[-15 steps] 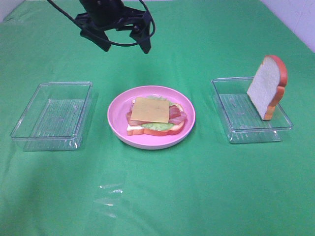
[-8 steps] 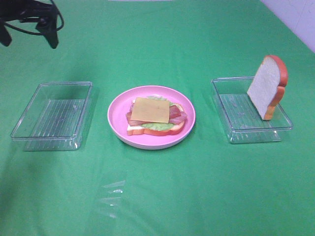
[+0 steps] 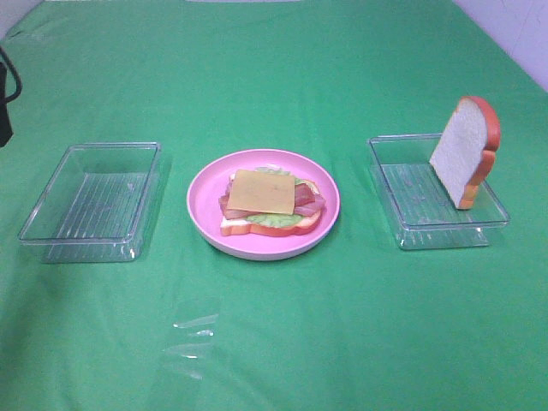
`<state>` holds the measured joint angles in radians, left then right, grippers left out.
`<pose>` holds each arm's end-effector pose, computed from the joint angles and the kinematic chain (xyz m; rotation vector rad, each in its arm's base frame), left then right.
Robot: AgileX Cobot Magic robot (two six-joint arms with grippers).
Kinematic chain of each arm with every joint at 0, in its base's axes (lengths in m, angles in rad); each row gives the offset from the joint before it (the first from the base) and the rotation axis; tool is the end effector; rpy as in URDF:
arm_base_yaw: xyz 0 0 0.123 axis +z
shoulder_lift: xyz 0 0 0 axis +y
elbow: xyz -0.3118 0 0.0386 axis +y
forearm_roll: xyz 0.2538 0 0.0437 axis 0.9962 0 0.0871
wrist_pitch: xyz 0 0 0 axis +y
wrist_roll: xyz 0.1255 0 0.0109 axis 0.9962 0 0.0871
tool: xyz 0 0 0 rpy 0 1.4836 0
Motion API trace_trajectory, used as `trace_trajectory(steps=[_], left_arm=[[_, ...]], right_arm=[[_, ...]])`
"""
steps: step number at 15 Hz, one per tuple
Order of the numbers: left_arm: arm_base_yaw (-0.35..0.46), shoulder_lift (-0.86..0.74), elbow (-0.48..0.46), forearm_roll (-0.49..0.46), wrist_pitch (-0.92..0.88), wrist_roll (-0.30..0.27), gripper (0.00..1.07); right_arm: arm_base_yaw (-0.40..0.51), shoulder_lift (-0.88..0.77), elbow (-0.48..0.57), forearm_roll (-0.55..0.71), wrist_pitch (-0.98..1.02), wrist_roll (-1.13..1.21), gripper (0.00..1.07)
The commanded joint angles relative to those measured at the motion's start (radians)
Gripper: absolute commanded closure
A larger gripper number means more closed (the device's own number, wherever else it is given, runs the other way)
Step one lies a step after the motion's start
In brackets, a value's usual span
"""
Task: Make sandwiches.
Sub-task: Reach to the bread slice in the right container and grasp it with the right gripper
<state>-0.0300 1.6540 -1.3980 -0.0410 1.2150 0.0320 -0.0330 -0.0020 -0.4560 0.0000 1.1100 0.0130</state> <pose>0.3440 -0.0152 0.2848 0.0758 2.9530 -0.0585 0.0028 -0.0001 0.2449 0.0491 2.1351 -0.0117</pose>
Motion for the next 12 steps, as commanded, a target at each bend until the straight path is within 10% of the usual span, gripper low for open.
trace_trajectory(steps=[1,5,12], left_arm=[[0.0,-0.177,0.187,-0.001,0.101,-0.002,0.07],[0.0,-0.612,0.475,-0.005,0.079,-0.018,0.07],[0.0,-1.214,0.661,-0.001,-0.005,0.022,0.07]], right_arm=[[-0.004,-0.026,0.003,0.006,-0.003,-0.013,0.3],[-0.004,-0.026,0.003,0.006,-0.003,-0.013,0.3],[-0.004,-0.026,0.003,0.006,-0.003,-0.013,0.3]])
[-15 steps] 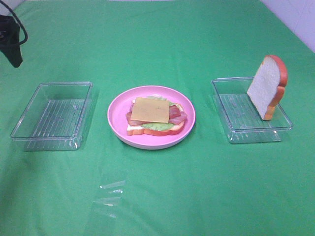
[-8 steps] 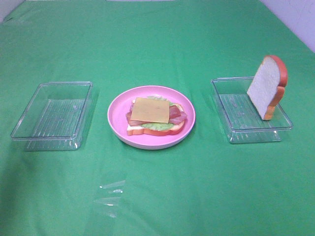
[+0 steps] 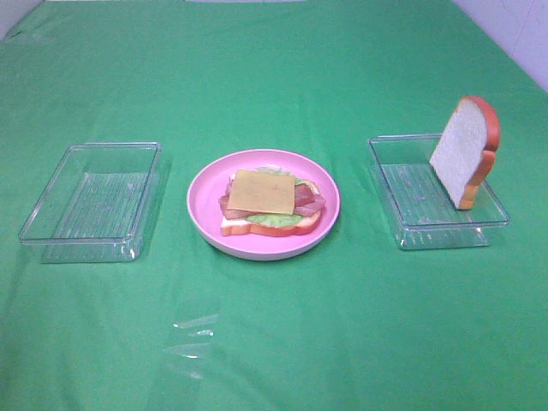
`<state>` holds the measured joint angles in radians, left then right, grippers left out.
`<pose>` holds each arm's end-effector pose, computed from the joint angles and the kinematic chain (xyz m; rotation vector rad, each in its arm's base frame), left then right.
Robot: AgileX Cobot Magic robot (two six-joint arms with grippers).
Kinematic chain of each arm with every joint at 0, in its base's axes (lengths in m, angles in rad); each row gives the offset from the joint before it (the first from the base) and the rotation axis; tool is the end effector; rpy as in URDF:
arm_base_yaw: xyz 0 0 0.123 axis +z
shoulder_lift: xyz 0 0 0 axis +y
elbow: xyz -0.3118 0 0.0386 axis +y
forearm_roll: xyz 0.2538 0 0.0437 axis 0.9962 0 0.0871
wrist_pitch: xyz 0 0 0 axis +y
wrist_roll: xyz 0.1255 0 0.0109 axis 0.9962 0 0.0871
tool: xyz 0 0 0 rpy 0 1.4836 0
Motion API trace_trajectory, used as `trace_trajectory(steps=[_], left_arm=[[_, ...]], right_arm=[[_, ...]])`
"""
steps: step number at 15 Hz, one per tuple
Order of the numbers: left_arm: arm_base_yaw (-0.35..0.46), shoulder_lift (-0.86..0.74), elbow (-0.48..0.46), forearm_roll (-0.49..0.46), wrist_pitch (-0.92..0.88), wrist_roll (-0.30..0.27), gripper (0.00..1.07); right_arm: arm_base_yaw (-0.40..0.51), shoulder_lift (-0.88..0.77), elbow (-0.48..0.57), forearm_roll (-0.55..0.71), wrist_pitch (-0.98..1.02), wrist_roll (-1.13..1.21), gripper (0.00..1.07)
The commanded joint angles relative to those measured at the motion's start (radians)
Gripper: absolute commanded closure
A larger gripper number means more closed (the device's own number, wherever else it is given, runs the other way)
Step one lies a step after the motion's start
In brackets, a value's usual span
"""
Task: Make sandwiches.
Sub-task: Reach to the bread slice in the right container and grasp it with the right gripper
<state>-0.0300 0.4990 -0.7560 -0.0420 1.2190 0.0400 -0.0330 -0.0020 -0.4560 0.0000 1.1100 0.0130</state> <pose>0.0596 -0.0068 0.3163 0.0854 2.4435 -0.0502 0.0028 -0.0001 0.2449 0.0491 2.1351 -0.0117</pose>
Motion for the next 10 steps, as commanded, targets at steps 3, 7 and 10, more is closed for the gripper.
trace_trajectory(steps=[3,7,10], left_arm=[[0.0,-0.317,0.118,-0.007,-0.103,0.03,0.07],[0.0,-0.479,0.244,-0.026,-0.142,0.025,0.08],[0.0,-0.521,0.24,-0.026,-0.143,-0.032,0.09]], right_arm=[[-0.004,-0.026,0.003,0.006,-0.003,-0.013,0.3],[-0.004,-0.025,0.003,0.0,-0.003,-0.013,0.3],[-0.004,-0.024,0.003,0.0,-0.003,-0.013,0.3]])
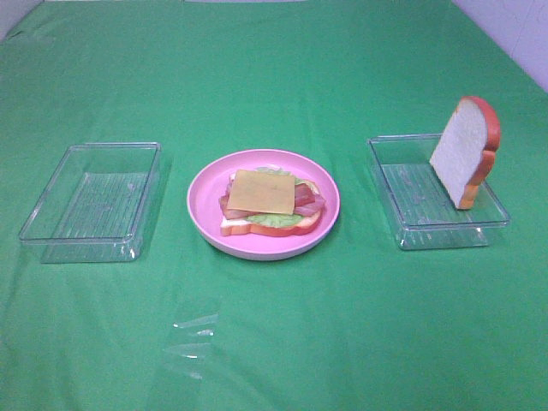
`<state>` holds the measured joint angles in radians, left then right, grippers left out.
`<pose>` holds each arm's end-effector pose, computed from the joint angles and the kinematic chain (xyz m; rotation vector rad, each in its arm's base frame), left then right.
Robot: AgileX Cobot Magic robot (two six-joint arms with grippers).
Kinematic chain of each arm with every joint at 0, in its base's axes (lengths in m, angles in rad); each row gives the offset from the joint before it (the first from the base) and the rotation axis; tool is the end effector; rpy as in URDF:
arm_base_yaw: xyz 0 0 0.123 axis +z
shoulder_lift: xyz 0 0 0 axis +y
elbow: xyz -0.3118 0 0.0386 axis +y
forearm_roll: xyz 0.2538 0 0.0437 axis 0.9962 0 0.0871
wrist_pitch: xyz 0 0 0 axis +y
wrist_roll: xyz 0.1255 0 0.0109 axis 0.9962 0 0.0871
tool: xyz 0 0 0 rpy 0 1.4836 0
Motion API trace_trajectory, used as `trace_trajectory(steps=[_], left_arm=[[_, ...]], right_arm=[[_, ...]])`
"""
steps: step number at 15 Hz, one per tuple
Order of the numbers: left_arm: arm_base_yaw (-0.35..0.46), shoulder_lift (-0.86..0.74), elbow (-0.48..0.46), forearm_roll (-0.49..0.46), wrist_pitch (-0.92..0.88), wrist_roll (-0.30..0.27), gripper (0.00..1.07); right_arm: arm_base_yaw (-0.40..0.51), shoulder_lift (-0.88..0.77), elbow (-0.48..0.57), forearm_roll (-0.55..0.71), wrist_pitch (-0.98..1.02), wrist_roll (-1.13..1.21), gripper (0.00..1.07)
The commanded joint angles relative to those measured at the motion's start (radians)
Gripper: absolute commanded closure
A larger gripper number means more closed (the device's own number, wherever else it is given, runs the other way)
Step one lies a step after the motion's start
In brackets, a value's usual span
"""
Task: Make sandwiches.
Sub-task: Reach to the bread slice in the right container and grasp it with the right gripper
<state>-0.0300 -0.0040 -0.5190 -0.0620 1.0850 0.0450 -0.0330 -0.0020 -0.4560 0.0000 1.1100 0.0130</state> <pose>-0.0022 -0.0068 0.2675 0.0813 2.0430 -0.0648 0.0028 -0.0001 0.2449 0.0491 2.1351 -0.0117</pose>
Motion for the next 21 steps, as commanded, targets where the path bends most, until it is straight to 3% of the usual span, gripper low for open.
trace_trajectory(steps=[1,7,11,12,13,15,18,19,21], left_arm=[[0.0,-0.02,0.003,-0.005,-0.009,-0.039,0.09],[0.0,-0.02,0.003,-0.005,-0.011,-0.037,0.09],[0.0,-0.02,0.003,-0.005,-0.012,-0.036,0.09],[0.0,-0.02,0.003,-0.005,-0.012,-0.036,0.09],[0.0,-0.02,0.003,-0.005,-0.012,-0.036,0.09],[0.0,-0.02,0.003,-0.005,-0.012,-0.036,0.09],[0.0,-0.02,0.003,-0.005,-0.012,-0.036,0.09],[0.0,-0.02,0.003,-0.005,-0.012,-0.036,0.09],[0.0,-0.02,0.003,-0.005,-0.012,-0.036,0.09]], right_arm=[[-0.004,-0.024,0.003,0.0,-0.003,-0.013,0.3],[-0.004,0.001,-0.011,0.006,-0.003,-0.013,0.31],[-0.004,0.295,-0.143,0.007,-0.019,-0.013,0.31],[-0.004,0.429,-0.211,0.01,-0.016,-0.013,0.31],[-0.004,0.683,-0.355,0.008,-0.015,0.003,0.24],[-0.004,0.855,-0.455,-0.014,-0.015,0.002,0.1],[-0.004,1.126,-0.633,-0.05,-0.044,0.001,0.1],[-0.005,1.326,-0.78,-0.048,-0.033,0.002,0.1],[-0.005,1.483,-0.923,-0.043,0.033,0.002,0.1]])
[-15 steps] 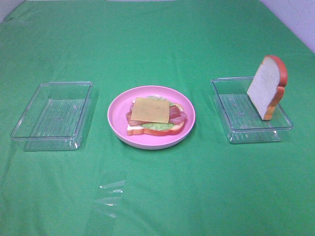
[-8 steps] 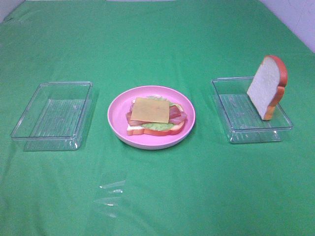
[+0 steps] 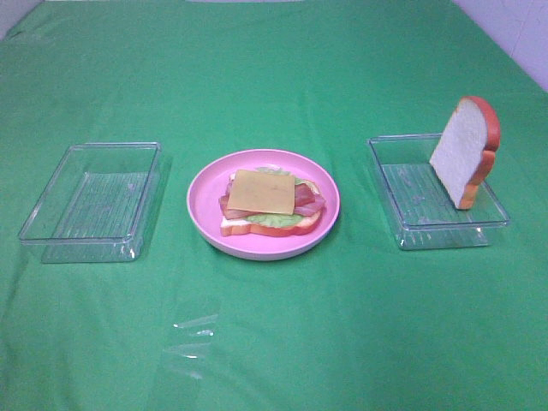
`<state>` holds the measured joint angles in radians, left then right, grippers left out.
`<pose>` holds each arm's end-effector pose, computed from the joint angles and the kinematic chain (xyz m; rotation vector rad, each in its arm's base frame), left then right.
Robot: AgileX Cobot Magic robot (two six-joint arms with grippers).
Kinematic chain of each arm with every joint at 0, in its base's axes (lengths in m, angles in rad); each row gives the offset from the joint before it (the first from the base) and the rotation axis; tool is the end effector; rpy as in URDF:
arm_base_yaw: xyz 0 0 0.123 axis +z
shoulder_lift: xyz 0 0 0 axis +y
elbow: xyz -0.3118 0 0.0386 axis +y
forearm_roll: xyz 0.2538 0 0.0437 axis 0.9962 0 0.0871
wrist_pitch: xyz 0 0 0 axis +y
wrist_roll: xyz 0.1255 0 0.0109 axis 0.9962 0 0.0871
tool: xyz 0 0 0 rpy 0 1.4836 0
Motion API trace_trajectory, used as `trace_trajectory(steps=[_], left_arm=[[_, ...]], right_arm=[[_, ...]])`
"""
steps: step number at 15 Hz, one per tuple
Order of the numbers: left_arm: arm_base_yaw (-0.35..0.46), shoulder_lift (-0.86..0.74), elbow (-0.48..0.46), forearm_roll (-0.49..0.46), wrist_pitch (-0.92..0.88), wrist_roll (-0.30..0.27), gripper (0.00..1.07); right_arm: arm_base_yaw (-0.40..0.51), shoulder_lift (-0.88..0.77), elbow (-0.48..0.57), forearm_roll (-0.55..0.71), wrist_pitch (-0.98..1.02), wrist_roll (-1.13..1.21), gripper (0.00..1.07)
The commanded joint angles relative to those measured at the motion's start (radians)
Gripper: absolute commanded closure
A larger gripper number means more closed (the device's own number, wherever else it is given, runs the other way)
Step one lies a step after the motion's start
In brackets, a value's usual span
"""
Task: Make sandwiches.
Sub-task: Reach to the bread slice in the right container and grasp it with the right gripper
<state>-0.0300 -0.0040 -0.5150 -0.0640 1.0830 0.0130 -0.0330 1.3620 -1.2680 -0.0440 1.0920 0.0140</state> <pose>-0.0017 -0.0071 0.2665 0.0485 2.0465 -0.0872 0.2868 -0.0144 0.3436 0.0482 2.6689 -0.0647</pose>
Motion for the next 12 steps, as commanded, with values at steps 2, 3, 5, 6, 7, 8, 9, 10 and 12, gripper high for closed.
trace_trajectory(steps=[2,3,5,6,7,8,9,10,12], left_arm=[[0.0,-0.02,-0.001,-0.003,-0.01,-0.004,0.09],[0.0,-0.02,-0.001,-0.003,-0.01,-0.004,0.09],[0.0,-0.02,-0.001,-0.003,-0.01,-0.004,0.09],[0.0,-0.02,-0.001,-0.003,-0.01,-0.004,0.09],[0.0,-0.02,-0.001,-0.003,-0.01,-0.004,0.09],[0.0,-0.02,-0.001,-0.003,-0.01,-0.004,0.09],[0.0,-0.02,-0.001,-0.003,-0.01,-0.004,0.09],[0.0,-0.02,-0.001,-0.003,-0.01,-0.004,0.09],[0.0,-0.019,-0.001,-0.003,-0.01,-0.004,0.09]], right_arm=[[-0.005,0.293,-0.265,0.001,0.075,-0.002,0.1],[-0.005,0.358,-0.332,0.003,0.075,-0.007,0.11],[-0.005,0.495,-0.463,0.032,0.089,-0.035,0.11],[-0.005,0.529,-0.485,0.053,0.088,-0.037,0.11],[-0.005,0.546,-0.494,0.066,0.086,-0.045,0.11],[-0.005,0.574,-0.503,0.088,0.081,-0.063,0.11],[-0.005,0.598,-0.506,0.109,0.071,-0.084,0.11],[-0.005,0.619,-0.506,0.116,0.059,-0.089,0.11],[-0.007,0.659,-0.506,0.116,0.046,-0.089,0.11]])
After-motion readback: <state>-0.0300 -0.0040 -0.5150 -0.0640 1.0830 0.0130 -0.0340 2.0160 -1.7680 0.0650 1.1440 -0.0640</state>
